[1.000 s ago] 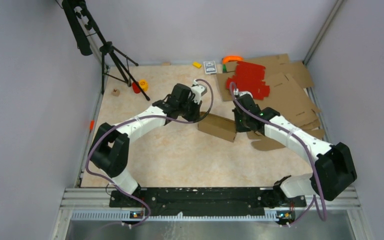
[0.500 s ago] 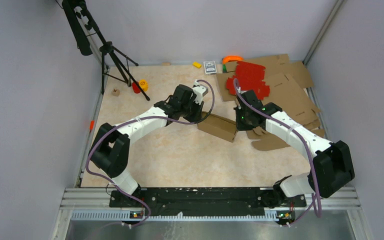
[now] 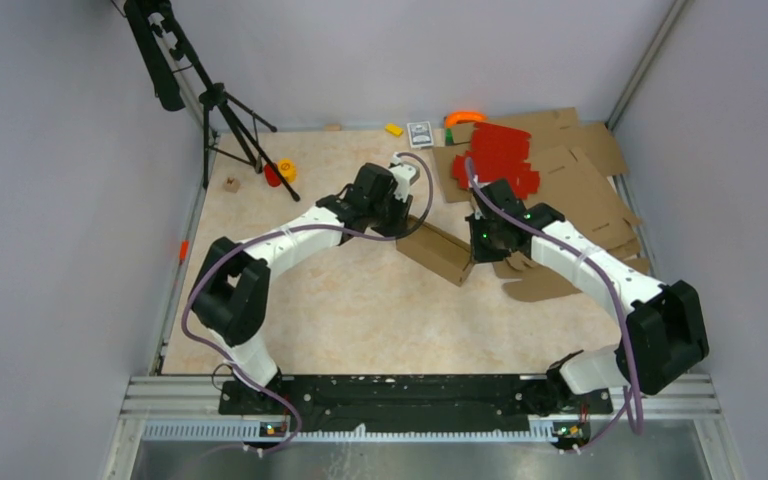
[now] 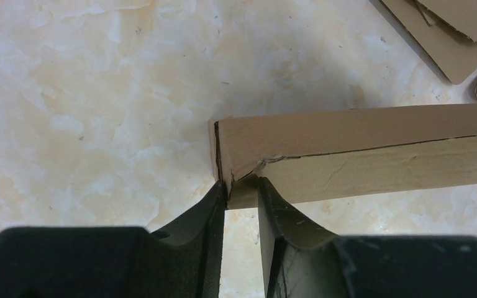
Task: Fold the paper box
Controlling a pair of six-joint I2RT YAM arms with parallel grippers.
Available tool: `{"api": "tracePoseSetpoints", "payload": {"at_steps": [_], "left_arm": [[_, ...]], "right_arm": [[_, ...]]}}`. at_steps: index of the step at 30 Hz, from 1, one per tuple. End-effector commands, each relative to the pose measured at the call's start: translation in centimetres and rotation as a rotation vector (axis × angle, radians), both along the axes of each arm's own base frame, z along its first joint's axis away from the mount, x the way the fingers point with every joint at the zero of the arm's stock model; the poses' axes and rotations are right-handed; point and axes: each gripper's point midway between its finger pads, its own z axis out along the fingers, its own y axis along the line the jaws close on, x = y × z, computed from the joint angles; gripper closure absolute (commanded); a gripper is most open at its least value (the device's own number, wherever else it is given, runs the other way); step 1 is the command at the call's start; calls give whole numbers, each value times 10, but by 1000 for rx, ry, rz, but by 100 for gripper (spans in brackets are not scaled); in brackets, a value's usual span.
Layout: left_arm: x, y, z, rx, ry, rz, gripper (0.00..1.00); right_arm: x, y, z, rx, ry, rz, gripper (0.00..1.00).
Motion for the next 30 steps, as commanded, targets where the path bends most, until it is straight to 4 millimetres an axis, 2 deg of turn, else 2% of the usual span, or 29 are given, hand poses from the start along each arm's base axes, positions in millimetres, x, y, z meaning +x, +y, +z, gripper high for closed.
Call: {"api": "tracePoseSetpoints", "payload": {"at_steps": [1, 11, 20, 30], "left_arm": [[6, -4, -1, 17, -9, 14, 72], [3, -5, -3, 32, -15, 9, 73], [0, -12, -2, 58, -27, 7, 73], [-6, -20, -8, 72, -12, 10, 73]], "right_arm": [[4, 16, 16, 64, 1, 26, 100], [13, 22, 18, 190, 62, -61, 100], [16, 13, 5, 178, 144, -208, 100], [20, 15, 3, 211, 164, -298, 100]]}}
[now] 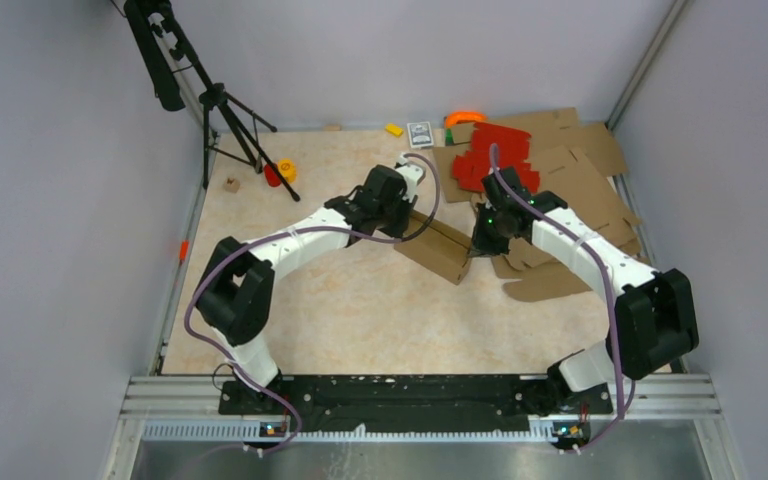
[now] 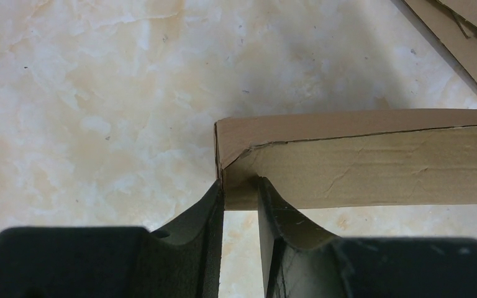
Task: Fold the paper box
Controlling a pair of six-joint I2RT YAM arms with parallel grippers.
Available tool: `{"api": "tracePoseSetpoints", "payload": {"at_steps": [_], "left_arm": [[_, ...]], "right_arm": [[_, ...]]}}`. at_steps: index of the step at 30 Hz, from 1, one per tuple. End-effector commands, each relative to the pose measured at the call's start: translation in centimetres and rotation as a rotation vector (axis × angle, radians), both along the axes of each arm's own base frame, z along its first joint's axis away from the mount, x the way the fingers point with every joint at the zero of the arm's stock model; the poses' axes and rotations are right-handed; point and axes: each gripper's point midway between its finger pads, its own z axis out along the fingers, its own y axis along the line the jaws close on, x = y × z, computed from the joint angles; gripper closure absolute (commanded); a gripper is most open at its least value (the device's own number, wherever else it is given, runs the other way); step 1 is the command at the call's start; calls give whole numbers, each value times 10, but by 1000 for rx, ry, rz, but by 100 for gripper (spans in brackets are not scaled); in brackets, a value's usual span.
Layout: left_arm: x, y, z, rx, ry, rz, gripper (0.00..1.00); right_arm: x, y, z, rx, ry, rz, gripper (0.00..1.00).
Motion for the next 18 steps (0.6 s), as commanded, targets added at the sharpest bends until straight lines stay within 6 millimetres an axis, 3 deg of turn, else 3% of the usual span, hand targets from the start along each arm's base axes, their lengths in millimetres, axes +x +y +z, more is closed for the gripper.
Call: {"api": "tracePoseSetpoints", "payload": {"at_steps": [1, 13, 18], "left_arm": [[-13, -18, -8, -11, 55, -43, 73], [-14, -18, -13, -12, 84, -12, 74], [-16, -18, -15, -13, 96, -1, 74]], "right_arm": [[7, 8, 1, 43, 14, -53, 100], [-4, -1, -8, -25, -23, -116, 100], [-14, 7, -12, -94, -51, -126, 100]]}}
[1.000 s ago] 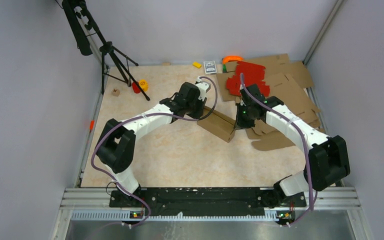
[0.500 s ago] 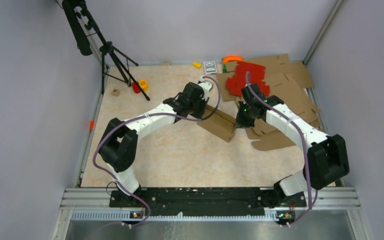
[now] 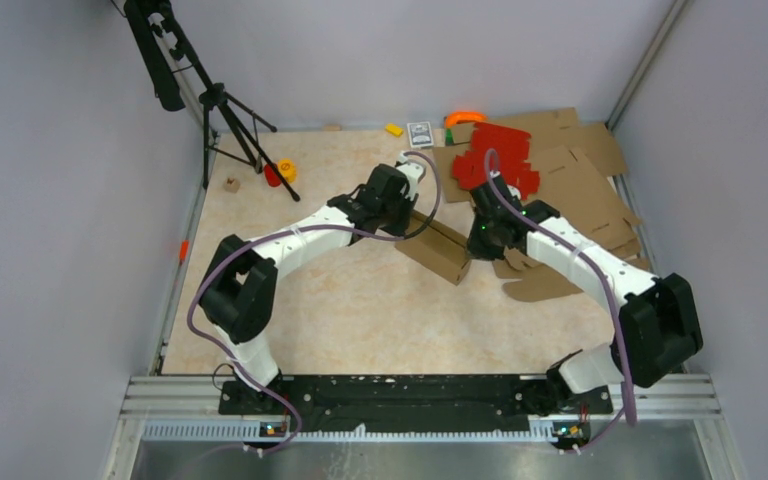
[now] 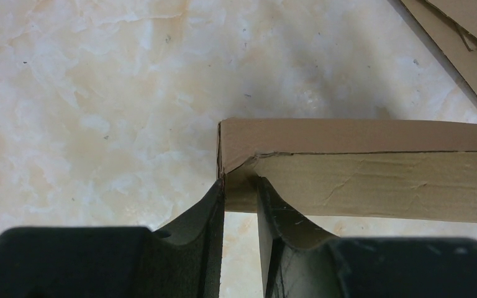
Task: Fold the paper box
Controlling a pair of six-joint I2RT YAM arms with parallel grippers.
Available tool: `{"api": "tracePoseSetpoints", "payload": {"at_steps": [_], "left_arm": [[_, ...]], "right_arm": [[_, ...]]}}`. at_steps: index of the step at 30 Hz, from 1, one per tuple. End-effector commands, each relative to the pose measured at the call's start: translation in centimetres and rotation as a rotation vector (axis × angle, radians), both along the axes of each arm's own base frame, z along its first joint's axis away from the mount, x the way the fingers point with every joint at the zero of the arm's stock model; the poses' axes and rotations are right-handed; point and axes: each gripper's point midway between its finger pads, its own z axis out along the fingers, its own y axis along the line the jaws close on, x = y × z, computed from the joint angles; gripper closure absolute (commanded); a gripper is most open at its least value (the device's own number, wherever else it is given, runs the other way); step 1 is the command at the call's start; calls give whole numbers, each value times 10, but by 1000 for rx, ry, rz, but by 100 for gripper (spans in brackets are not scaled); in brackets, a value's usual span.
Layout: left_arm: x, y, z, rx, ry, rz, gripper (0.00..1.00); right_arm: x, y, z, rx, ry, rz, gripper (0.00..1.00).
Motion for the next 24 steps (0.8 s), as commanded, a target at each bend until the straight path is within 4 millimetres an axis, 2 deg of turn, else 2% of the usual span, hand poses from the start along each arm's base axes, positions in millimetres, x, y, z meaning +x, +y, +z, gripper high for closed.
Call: {"api": "tracePoseSetpoints", "payload": {"at_steps": [1, 6, 11, 13, 20, 23, 24], "left_arm": [[-20, -13, -16, -8, 90, -32, 75], [-22, -12, -17, -11, 98, -27, 75], [-23, -12, -19, -13, 105, -17, 75], [-23, -11, -19, -11, 105, -14, 75], [-22, -10, -19, -5, 99, -11, 75], [-21, -10, -18, -3, 94, -11, 75], [-21, -10, -18, -2, 94, -12, 75]], "right_arm": [[-17, 9, -9, -48, 7, -16, 100], [-20, 6, -9, -116, -38, -58, 100], [-25, 8, -15, -110, -57, -79, 99], [-25, 10, -14, -109, -59, -62, 89], [-30, 21, 12, -22, -157, 87, 74], [-36, 22, 18, -8, -155, 130, 58], [-38, 21, 19, -12, -150, 138, 49]]}}
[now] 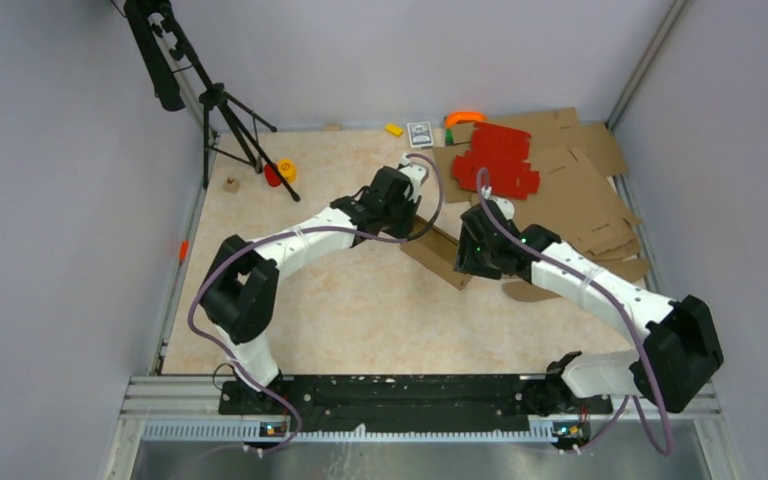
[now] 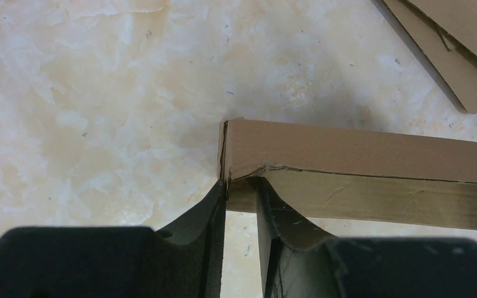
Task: Fold the paper box
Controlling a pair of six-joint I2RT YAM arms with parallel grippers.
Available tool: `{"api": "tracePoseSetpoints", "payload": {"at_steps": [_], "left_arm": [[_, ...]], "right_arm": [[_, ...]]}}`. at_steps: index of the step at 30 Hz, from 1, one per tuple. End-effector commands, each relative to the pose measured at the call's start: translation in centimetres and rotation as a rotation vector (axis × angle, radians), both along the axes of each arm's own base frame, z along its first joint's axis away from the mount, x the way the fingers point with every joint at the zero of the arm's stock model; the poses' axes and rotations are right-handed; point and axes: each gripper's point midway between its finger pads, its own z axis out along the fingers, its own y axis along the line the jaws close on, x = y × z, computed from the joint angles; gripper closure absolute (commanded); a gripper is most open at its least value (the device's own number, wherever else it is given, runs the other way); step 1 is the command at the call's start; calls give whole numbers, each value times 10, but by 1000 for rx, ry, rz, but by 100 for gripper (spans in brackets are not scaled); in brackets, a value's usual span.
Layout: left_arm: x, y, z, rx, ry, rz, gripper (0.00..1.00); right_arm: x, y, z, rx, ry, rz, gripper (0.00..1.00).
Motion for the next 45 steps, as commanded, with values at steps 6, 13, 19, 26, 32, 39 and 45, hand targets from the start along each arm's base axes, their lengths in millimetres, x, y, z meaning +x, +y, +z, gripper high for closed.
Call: {"api": "tracePoseSetpoints", "payload": {"at_steps": [6, 13, 19, 26, 32, 39, 45], "left_arm": [[-14, -2, -15, 20, 63, -25, 75], [-18, 0, -3, 9, 34, -51, 71], [-20, 5, 17, -15, -13, -52, 65], [-20, 15, 36, -62, -31, -34, 59], [-15, 21, 27, -51, -2, 1, 59], [-33, 27, 32, -174, 56, 13, 71], [-68, -8, 20, -383, 209, -102, 100]], "right_arm": [[-3, 2, 38, 34, -87, 117, 24], [22, 2, 73, 96, -174, 231, 26], [48, 5, 93, 57, -277, 297, 32], [72, 17, 87, 84, -305, 301, 46], [71, 34, 68, 93, -280, 436, 58], [64, 33, 51, 92, -260, 458, 64], [58, 32, 40, 92, -233, 468, 71]]}}
